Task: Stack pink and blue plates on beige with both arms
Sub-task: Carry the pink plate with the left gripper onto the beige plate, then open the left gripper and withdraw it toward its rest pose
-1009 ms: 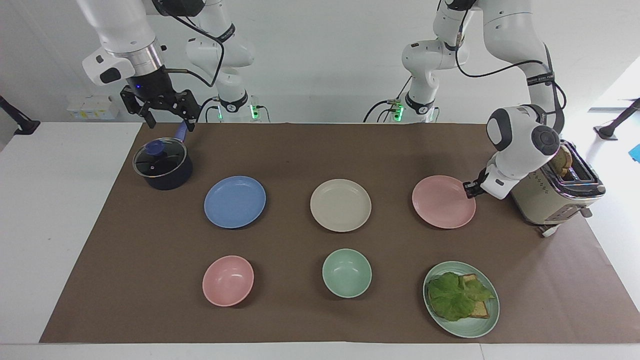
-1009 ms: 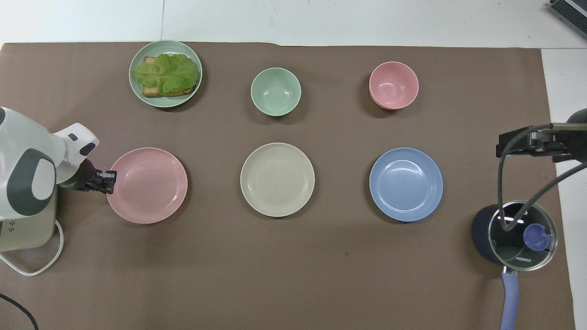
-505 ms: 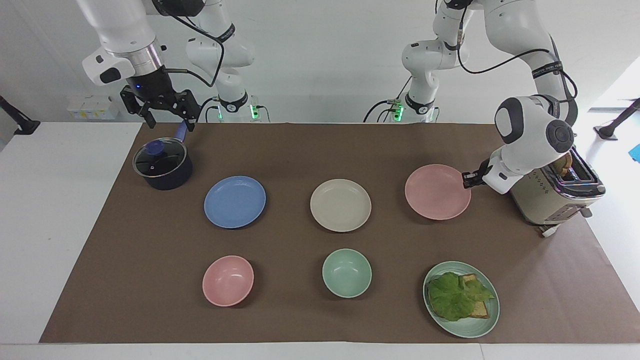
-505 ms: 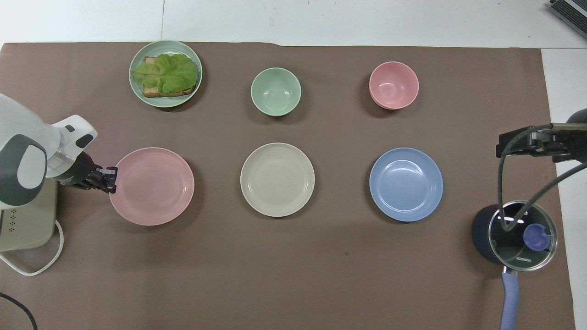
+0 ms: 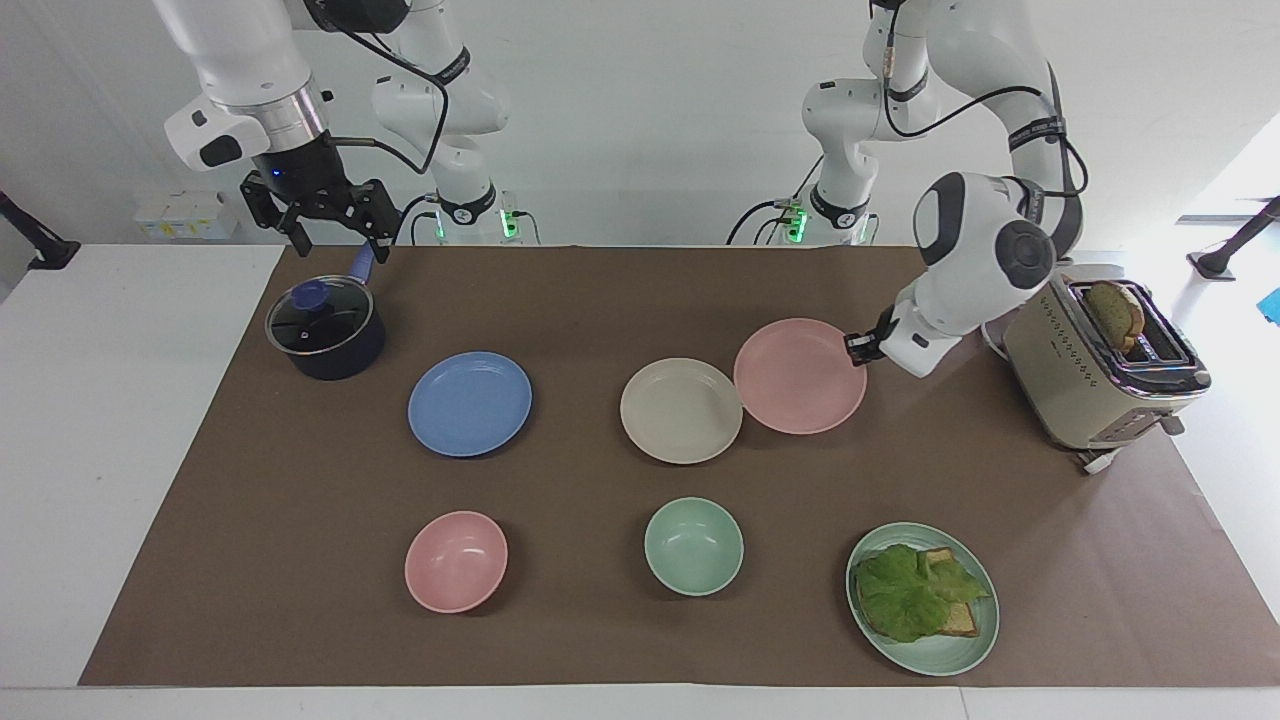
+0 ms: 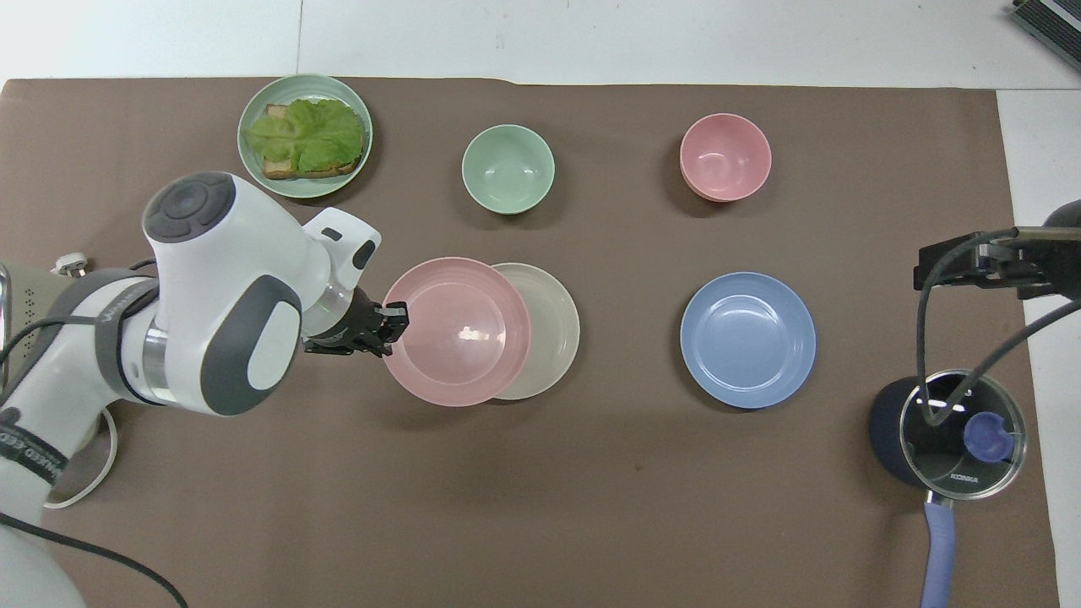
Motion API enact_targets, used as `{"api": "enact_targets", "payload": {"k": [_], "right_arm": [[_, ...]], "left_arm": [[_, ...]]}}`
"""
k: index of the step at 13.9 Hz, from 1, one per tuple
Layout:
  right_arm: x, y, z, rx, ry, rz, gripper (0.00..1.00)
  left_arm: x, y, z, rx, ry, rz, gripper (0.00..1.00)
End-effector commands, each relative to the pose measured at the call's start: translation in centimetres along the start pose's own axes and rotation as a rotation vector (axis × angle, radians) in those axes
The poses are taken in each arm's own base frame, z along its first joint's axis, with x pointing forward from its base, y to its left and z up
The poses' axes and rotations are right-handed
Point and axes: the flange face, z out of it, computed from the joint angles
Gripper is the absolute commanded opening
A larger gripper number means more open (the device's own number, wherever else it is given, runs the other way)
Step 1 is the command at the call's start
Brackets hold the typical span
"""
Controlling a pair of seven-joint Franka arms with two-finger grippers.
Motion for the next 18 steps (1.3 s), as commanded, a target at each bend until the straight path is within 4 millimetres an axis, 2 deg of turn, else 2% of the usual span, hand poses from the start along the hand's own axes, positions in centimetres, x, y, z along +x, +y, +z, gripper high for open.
{"api": "enact_targets", "payload": {"k": [1, 3, 4, 5, 8, 9, 10, 12, 14, 16, 18], "right_arm": [[-0.4, 0.2, -0.3, 0.017, -0.004, 0.02, 1.0], [-0.4, 0.2, -0.3, 0.017, -0.004, 0.02, 1.0], [-0.4, 0.2, -0.3, 0.017, -0.004, 0.02, 1.0], [-0.4, 0.2, -0.2, 0.017, -0.006, 0.02, 1.0], [-0.4, 0.3, -0.3, 0.015, -0.004, 0.02, 1.0], [-0.3, 0.4, -0.2, 0.015, -0.004, 0.021, 1.0], [-0.4, 0.4, -0.2, 0.015, -0.005, 0.02, 1.0], [-0.5, 0.6, -0.2, 0.015, -0.002, 0.023, 1.0], [-0.2, 0.9, 0.0, 0.021, 0.04, 0.022, 1.0], [-0.1, 1.1, 0.5, 0.022, 0.054, 0.014, 1.0], [0.1, 1.3, 1.7, 0.021, 0.048, 0.006, 1.0]], "left_arm": [[-0.2, 0.7, 4.0, -0.035, 0.046, -0.012, 0.0], [-0.2, 0.8, 4.2, -0.036, 0.049, -0.009, 0.0], [-0.1, 0.8, 4.1, -0.036, 0.05, 0.0, 0.56], [-0.2, 0.7, 4.2, -0.034, 0.047, 0.001, 1.0], [0.7, -0.1, 3.5, -0.028, 0.061, 0.021, 1.0], [1.8, -1.2, 3.0, -0.027, 0.072, 0.044, 1.0], [3.7, -3.8, 1.9, -0.024, 0.088, 0.064, 1.0], [5.6, -7.0, 0.0, 0.069, 0.13, 0.135, 1.0], [7.4, -11.2, -2.2, 0.154, 0.141, 0.203, 1.0], [7.6, -13.5, -5.1, 0.168, 0.124, 0.285, 1.0], [7.4, -16.5, -9.5, 0.163, 0.168, 0.294, 1.0]]}}
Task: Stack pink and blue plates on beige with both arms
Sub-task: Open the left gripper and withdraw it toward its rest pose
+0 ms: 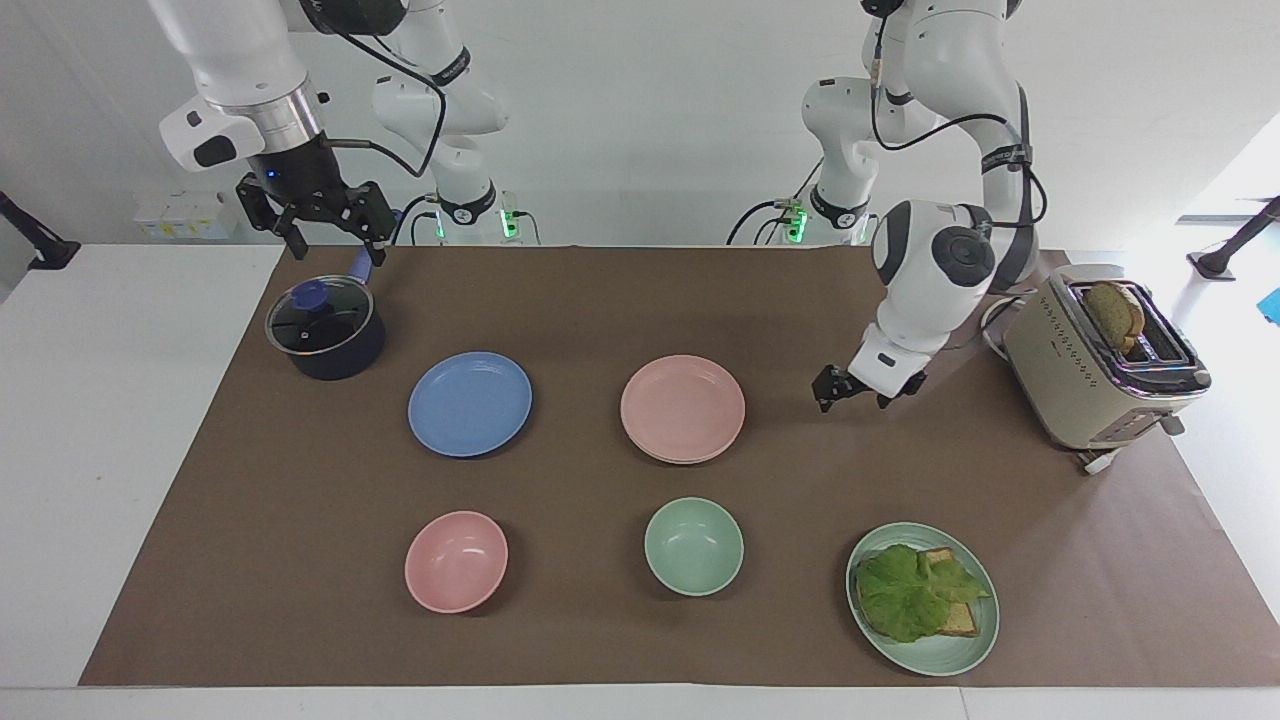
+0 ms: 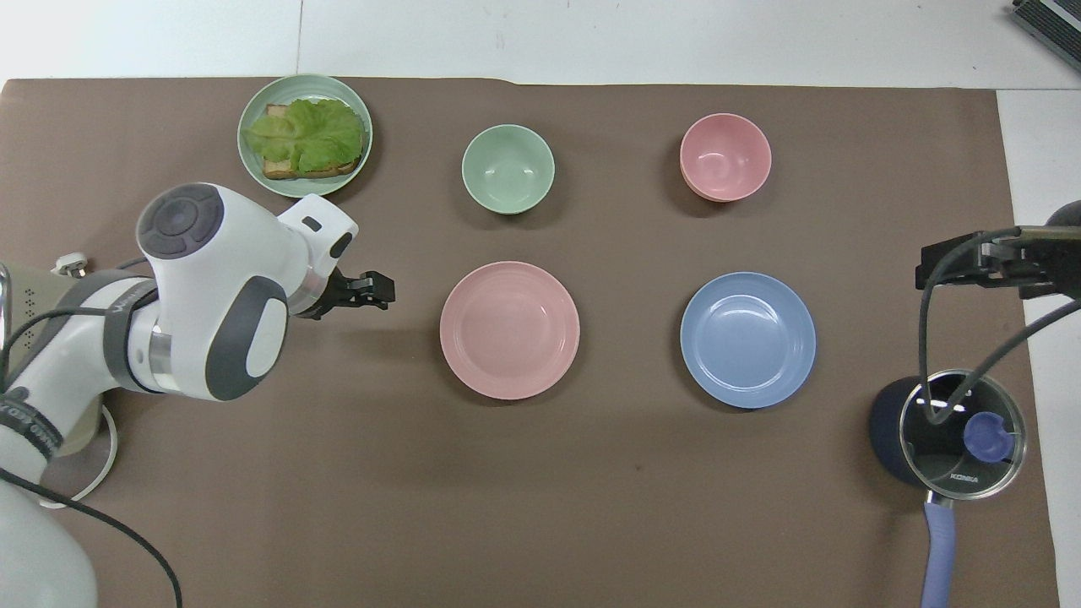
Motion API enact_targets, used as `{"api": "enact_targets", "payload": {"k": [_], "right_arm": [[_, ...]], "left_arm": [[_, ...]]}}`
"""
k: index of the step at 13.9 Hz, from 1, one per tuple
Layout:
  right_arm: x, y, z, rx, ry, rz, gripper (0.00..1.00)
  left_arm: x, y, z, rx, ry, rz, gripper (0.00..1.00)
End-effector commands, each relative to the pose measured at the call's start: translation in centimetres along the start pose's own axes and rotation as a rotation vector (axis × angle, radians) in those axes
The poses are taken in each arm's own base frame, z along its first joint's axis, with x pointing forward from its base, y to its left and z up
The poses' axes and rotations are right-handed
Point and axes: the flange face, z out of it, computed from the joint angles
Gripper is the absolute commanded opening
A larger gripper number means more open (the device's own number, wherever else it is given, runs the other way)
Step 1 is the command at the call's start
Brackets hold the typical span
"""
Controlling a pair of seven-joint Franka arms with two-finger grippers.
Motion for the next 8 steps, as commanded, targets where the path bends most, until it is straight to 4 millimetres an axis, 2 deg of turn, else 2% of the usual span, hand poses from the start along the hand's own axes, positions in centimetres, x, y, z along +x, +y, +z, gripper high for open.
{"api": "enact_targets", "payload": {"k": [1, 4, 6, 8], "right_arm": [[-0.4, 0.7, 1.9, 0.017, 0.015, -0.017, 1.0], [0.2, 0.7, 5.4, 0.019, 0.036, -0.055, 1.0], [0.6, 1.3, 7.9, 0.02, 0.044, -0.061, 1.0], [0.8, 1.5, 10.5, 0.021, 0.05, -0.061, 1.0]], "left_arm": [[-1.5, -3.2, -6.6, 0.022, 0.045, 0.037, 1.0], [-2.0, -3.2, -13.3, 0.021, 0.038, 0.028, 1.0], [-2.6, -3.3, -16.5, 0.021, 0.03, 0.029, 1.0], [-2.7, -3.4, -17.2, 0.021, 0.043, 0.028, 1.0]]}}
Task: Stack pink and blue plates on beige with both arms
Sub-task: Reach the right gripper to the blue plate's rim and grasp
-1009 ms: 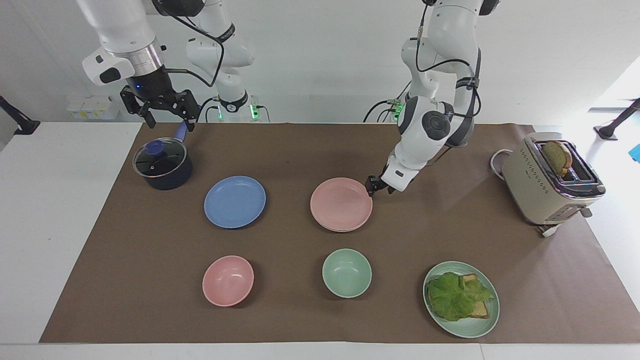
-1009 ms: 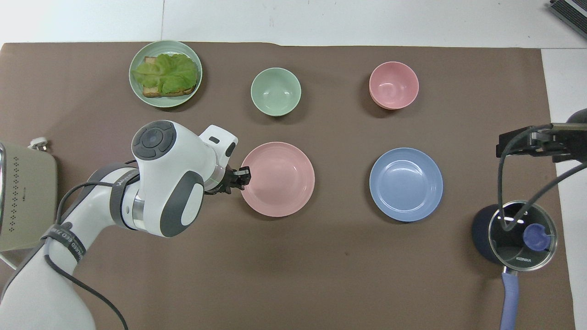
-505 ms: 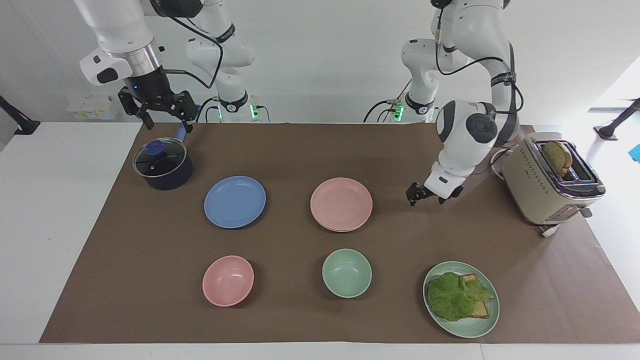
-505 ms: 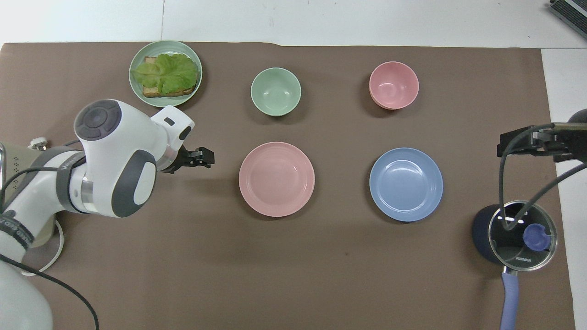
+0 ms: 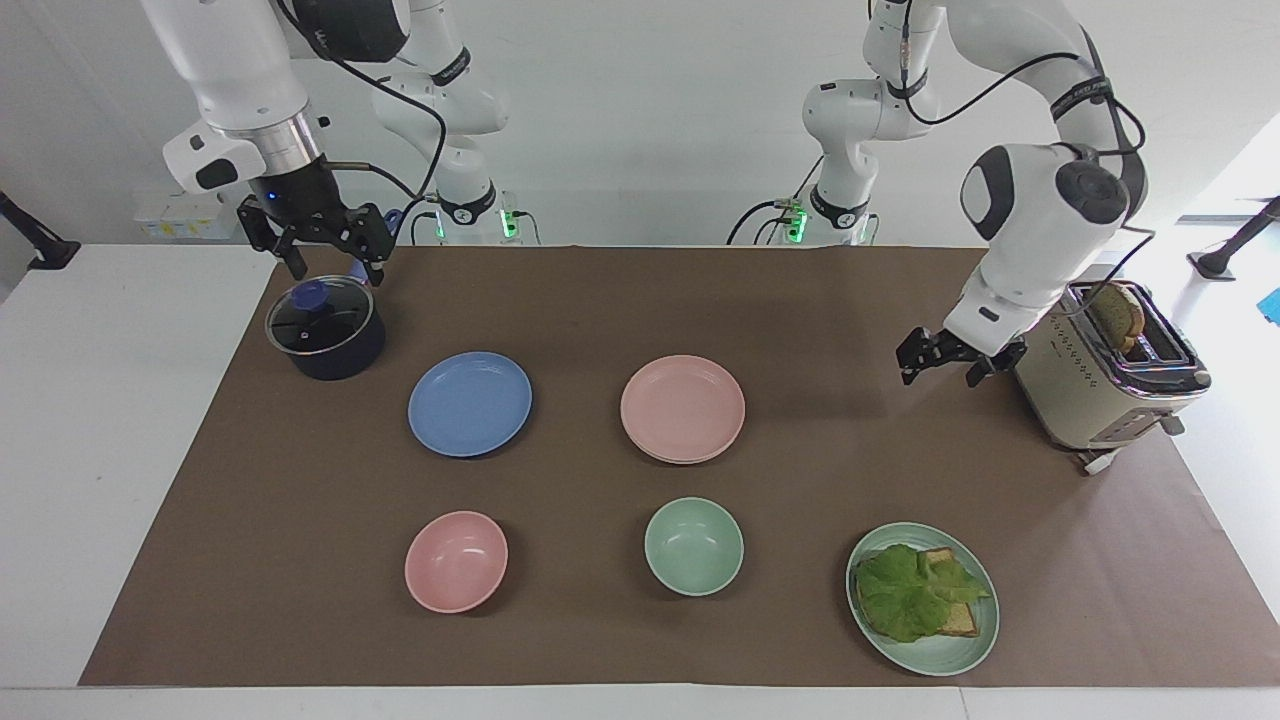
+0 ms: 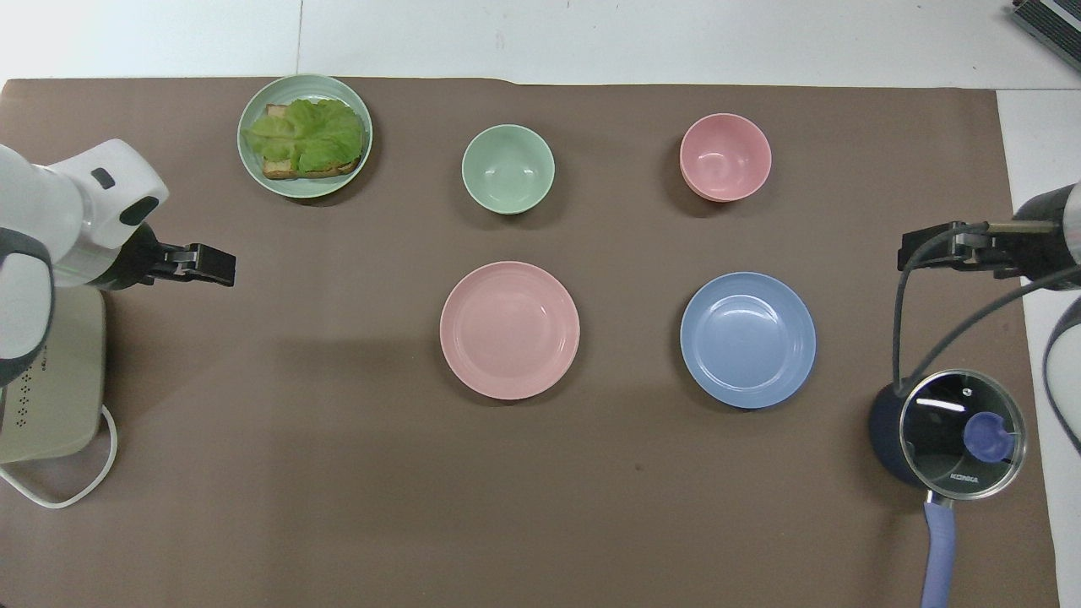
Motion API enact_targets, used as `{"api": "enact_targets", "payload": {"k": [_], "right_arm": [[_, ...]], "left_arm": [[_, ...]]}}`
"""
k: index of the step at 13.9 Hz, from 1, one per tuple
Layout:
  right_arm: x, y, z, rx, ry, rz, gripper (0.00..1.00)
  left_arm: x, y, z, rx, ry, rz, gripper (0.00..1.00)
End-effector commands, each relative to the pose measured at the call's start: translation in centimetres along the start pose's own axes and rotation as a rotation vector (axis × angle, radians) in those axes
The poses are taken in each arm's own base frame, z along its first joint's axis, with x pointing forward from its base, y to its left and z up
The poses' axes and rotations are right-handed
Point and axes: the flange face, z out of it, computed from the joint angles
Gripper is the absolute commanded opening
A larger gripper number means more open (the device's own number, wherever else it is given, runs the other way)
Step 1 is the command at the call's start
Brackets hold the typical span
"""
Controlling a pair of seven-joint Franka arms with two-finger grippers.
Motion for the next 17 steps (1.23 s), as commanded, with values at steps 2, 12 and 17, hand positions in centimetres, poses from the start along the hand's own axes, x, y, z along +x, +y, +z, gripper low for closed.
{"api": "enact_targets", "payload": {"k": [2, 12, 17], "right_arm": [[-0.3, 0.7, 6.2, 0.019, 0.018, -0.015, 1.0], [-1.9, 0.1, 21.1, 0.039, -0.016, -0.049, 1.0], [-2.3, -0.2, 23.9, 0.04, -0.017, -0.052, 1.0]], "left_arm": [[0.3, -0.2, -0.4, 0.015, -0.009, 0.008, 1.0], [0.3, -0.2, -0.4, 0.015, -0.01, 0.008, 1.0], [0.3, -0.2, -0.4, 0.015, -0.009, 0.008, 1.0]]}}
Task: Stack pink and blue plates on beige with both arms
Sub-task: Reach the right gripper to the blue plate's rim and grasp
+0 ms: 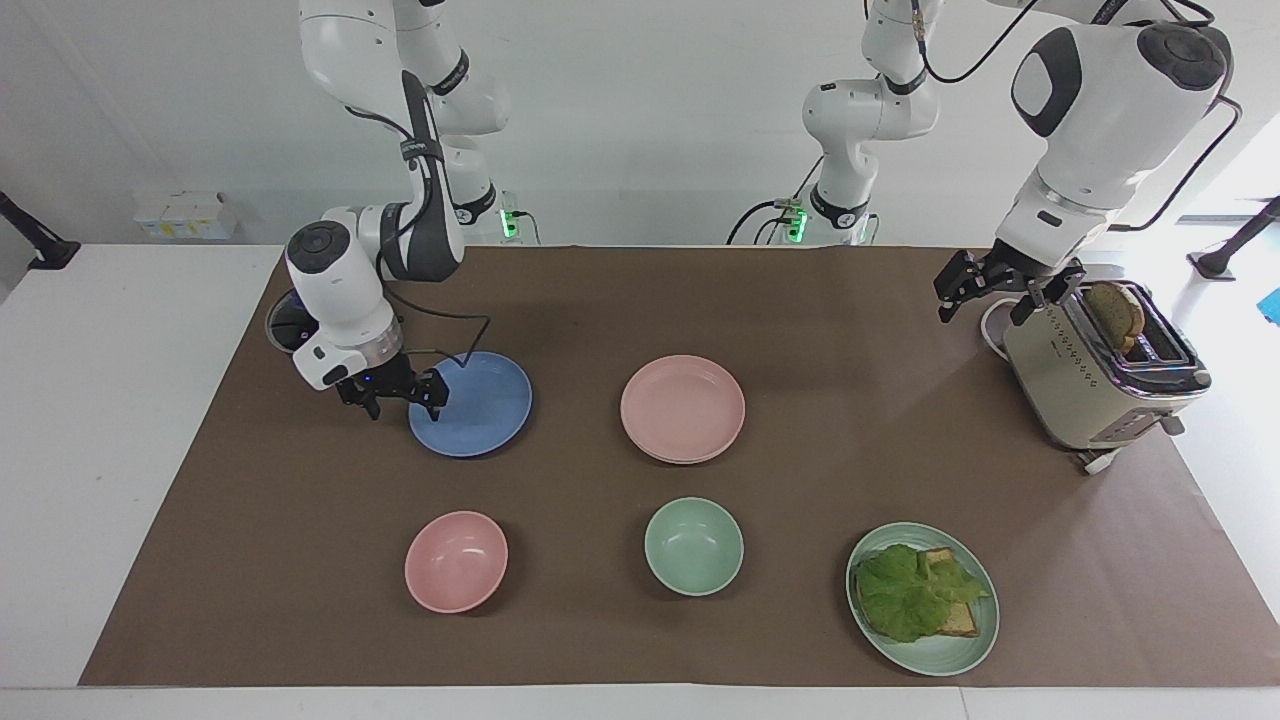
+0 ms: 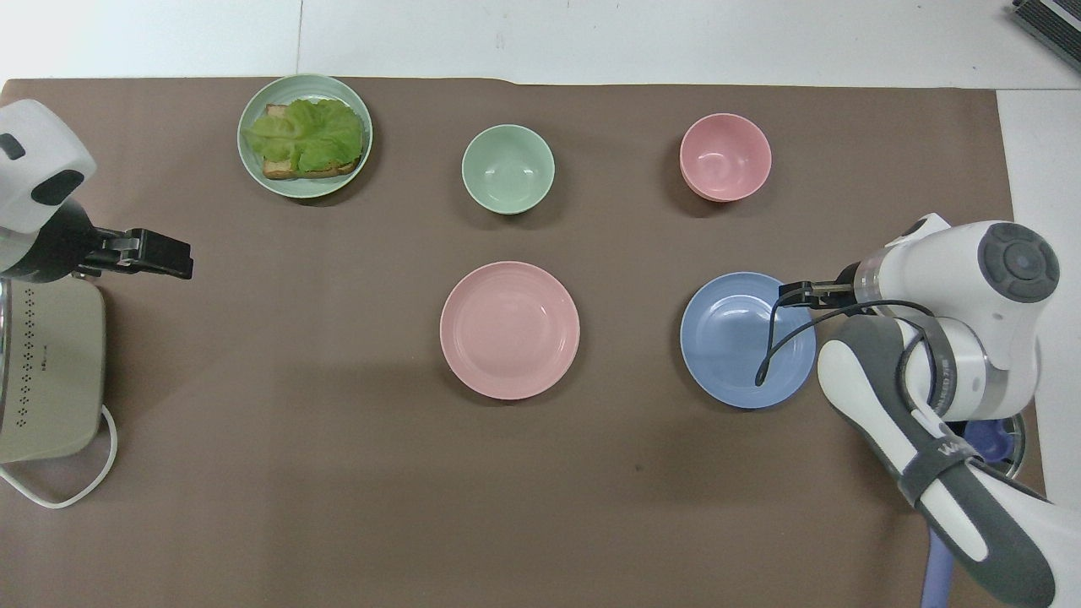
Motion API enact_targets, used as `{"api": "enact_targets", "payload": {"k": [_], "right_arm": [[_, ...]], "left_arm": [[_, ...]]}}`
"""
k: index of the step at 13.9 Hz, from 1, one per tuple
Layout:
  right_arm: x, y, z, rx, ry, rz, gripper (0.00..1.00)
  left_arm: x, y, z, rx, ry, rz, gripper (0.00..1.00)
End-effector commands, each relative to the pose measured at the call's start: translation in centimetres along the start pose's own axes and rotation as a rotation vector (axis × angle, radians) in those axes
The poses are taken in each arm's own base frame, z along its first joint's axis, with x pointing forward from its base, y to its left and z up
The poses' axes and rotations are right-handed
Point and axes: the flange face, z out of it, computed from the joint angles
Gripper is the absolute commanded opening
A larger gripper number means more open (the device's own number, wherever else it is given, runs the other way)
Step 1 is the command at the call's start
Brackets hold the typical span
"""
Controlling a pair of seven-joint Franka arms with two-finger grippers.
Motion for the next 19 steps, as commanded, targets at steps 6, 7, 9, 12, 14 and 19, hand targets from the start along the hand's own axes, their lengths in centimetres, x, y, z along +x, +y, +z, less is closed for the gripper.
{"api": "enact_targets", "payload": {"k": [6, 7, 9, 12, 14, 19], "right_arm": [[-1.3, 0.3, 3.0, 0.021, 0.01, -0.036, 0.96], [-1.6, 0.1, 3.0, 0.021, 0.004, -0.058, 0.96], [-2.1, 0.5, 3.3, 0.023, -0.038, -0.102, 0.96], [-2.4, 0.7, 3.1, 0.088, -0.09, -0.104, 0.84], [-2.3, 0.8, 2.9, 0.102, -0.096, -0.116, 0.65], [-1.9, 2.6, 2.6, 0.106, -0.084, -0.119, 0.01]], "left_arm": [[0.1, -0.2, -0.2, 0.015, -0.01, 0.008, 1.0], [0.1, -0.2, -0.2, 0.015, -0.01, 0.008, 1.0], [0.1, -0.2, -0.2, 0.015, -0.012, 0.008, 1.0], [0.1, -0.3, -0.2, 0.015, -0.012, 0.006, 1.0], [0.1, -0.2, -0.2, 0.015, -0.012, 0.008, 1.0], [0.1, -0.3, -0.2, 0.015, -0.01, 0.006, 1.0]]}}
